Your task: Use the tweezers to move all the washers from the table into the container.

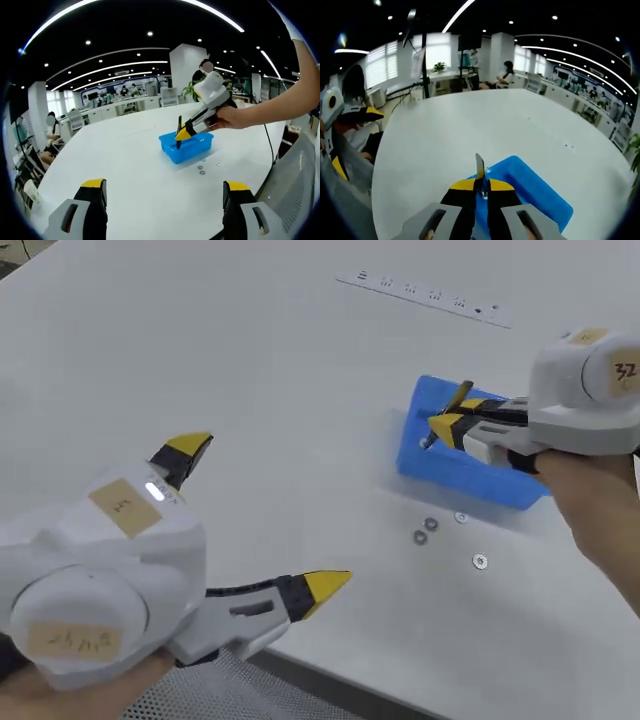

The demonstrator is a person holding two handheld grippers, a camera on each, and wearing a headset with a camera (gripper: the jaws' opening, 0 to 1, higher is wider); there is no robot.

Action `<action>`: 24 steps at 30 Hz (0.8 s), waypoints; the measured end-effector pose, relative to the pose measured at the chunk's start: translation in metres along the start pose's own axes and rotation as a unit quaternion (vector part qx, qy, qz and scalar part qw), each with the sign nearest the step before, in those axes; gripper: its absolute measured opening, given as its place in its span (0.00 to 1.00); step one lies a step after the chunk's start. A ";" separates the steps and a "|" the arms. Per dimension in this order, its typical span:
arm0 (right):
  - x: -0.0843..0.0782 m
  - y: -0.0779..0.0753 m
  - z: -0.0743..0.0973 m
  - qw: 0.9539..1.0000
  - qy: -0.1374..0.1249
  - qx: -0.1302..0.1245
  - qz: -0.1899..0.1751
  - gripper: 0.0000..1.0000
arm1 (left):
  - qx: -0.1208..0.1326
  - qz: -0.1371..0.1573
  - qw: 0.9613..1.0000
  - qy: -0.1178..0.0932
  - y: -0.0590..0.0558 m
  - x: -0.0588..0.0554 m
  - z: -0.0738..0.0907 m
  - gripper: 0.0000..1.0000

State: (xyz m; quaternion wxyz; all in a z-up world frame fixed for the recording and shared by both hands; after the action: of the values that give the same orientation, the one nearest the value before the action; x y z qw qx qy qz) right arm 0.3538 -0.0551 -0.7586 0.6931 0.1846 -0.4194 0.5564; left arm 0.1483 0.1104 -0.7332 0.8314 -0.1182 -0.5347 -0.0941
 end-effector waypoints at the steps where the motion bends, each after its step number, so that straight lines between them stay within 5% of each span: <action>1: -0.002 -0.001 -0.002 1.000 0.002 -0.001 -0.003 0.03 | 0.002 -0.002 1.000 0.000 0.000 0.000 0.000 0.99; 10: -0.013 0.000 -0.010 1.000 0.015 0.003 -0.023 0.04 | 0.010 -0.011 1.000 0.010 0.001 -0.002 -0.001 0.99; 24: -0.009 0.001 -0.007 0.999 0.009 0.000 -0.035 0.05 | 0.020 -0.018 1.000 0.014 0.003 -0.003 -0.001 0.99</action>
State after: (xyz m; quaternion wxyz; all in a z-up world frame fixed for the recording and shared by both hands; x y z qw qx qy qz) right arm 0.3551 -0.0551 -0.7698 0.7158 0.1943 -0.4065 0.5335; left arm 0.1490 0.1125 -0.7362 0.8393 -0.0902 -0.5267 -0.1000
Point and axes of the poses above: the centre of the closed fingertips' face, and the gripper's own axes: z roughly backward along the fingers, y roughly to its left, x roughly out of its top, the point moved 8 cm from there along z, roughly backward along the fingers, and after that the axes turned 12 degrees about z, right-handed, at the moved point
